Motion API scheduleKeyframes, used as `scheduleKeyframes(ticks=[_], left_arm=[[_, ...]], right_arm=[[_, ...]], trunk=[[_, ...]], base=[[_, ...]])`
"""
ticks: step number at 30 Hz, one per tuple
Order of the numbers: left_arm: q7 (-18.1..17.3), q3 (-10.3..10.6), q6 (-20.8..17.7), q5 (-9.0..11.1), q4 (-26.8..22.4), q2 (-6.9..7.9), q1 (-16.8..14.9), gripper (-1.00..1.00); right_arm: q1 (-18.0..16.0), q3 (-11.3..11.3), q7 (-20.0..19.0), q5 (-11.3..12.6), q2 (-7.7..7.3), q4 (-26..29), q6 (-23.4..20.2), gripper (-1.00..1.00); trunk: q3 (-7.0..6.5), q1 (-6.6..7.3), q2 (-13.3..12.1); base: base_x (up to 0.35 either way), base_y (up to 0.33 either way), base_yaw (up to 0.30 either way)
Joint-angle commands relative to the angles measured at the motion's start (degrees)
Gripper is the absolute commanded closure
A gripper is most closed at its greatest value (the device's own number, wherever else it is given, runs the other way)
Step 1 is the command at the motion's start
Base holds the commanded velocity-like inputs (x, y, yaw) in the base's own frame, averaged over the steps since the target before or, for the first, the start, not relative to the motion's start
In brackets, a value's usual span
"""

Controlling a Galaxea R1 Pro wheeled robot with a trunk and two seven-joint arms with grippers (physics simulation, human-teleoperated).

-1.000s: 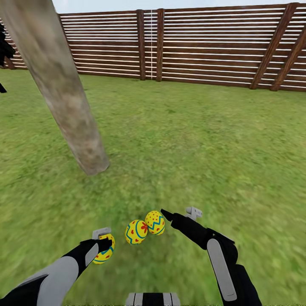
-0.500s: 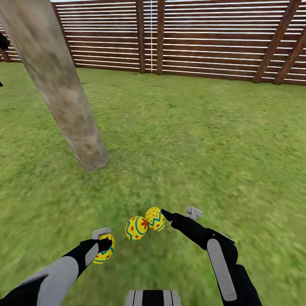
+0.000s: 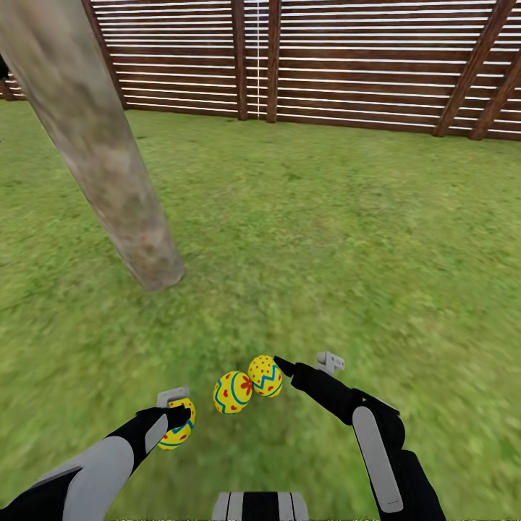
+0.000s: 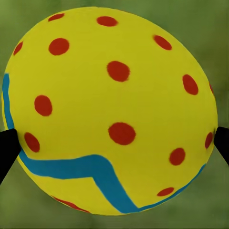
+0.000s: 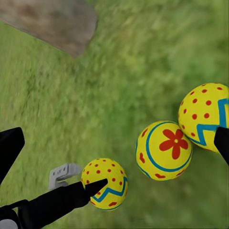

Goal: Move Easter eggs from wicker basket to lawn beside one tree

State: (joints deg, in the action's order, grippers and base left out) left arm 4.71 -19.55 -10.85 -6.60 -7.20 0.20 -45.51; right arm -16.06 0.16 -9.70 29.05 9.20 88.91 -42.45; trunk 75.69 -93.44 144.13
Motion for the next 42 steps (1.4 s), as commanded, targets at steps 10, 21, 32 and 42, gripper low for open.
scheduleKeyframes(ticks=[10,21,32,42], left_arm=[[0.0,-0.4,-0.2,-0.5,-0.1,-0.03,0.0,1.00],[0.0,-0.5,-0.2,-0.5,-0.1,-0.03,0.0,-1.00],[-0.2,-1.0,-1.1,-0.4,-0.2,0.12,0.0,-1.00],[-0.5,-1.1,-7.3,-0.1,-3.1,0.15,-0.1,-1.00]], right_arm=[[0.0,-0.1,-0.2,-0.1,0.03,0.0,-0.3,-1.00],[0.0,-0.1,-0.2,-0.1,0.03,0.1,-0.3,-1.00],[0.0,-0.1,-0.2,-0.1,0.03,0.0,-0.3,-1.00],[0.0,-0.1,-0.2,-0.2,-0.06,0.1,-0.3,-1.00]], trunk=[[0.49,-0.04,0.0],[0.49,-0.04,0.0],[-0.18,0.04,0.0],[-2.39,0.30,-0.1]], base=[[0.000,0.000,0.000],[0.000,0.000,0.000],[0.000,0.000,0.000],[-0.081,0.000,0.000]])
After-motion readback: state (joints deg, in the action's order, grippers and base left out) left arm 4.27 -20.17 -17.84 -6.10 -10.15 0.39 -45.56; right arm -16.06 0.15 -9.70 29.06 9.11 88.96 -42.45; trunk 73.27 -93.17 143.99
